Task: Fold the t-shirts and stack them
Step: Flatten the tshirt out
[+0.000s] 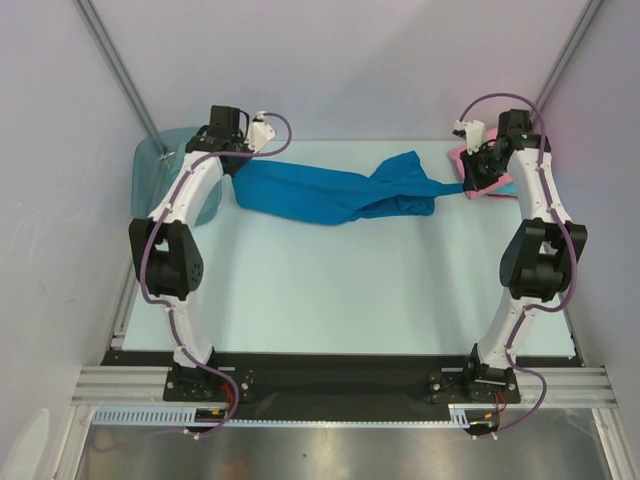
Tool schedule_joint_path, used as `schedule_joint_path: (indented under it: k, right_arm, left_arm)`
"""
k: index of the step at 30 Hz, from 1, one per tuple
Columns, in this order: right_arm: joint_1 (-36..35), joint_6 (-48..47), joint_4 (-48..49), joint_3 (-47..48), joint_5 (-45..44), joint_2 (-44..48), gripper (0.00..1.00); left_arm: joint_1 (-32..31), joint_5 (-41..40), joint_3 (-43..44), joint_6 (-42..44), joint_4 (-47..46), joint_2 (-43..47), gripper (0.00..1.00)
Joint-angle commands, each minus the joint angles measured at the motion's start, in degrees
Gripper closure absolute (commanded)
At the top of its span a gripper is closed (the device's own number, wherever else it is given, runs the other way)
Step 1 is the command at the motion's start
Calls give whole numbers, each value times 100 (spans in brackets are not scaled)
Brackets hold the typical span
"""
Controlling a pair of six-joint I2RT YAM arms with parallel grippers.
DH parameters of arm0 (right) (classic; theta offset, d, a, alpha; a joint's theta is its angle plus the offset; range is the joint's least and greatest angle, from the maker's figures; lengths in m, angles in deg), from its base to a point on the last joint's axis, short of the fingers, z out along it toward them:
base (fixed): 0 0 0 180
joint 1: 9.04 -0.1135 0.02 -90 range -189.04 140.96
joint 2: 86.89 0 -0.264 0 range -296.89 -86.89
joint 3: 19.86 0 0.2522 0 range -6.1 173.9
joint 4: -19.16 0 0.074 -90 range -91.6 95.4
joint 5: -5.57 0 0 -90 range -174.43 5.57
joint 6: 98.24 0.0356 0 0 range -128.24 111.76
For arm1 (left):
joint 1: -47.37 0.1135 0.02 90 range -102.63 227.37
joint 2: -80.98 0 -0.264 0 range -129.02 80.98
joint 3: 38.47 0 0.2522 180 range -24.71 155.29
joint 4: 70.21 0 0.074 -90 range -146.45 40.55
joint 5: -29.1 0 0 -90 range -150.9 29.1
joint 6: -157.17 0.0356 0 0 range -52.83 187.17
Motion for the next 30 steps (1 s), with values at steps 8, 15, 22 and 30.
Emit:
schedule_joint_path:
  k: [8, 15, 22, 30]
  right_arm:
    - [36, -323, -12, 511, -278, 893, 100]
    - [-8, -499, -861, 1521, 467, 797, 100]
    - [-262, -1397, -3272, 2385, 856, 164, 100]
    - [-623, -2213, -3273, 742, 417, 709, 100]
  left_arm:
    - [41, -567, -511, 9, -1581, 1099, 100]
    - [32, -532, -616, 141, -1749, 1222, 100]
    - [32, -120, -1021, 527, -1469, 1564, 100]
    - [41, 1251, -1347, 1915, 400, 2057, 100]
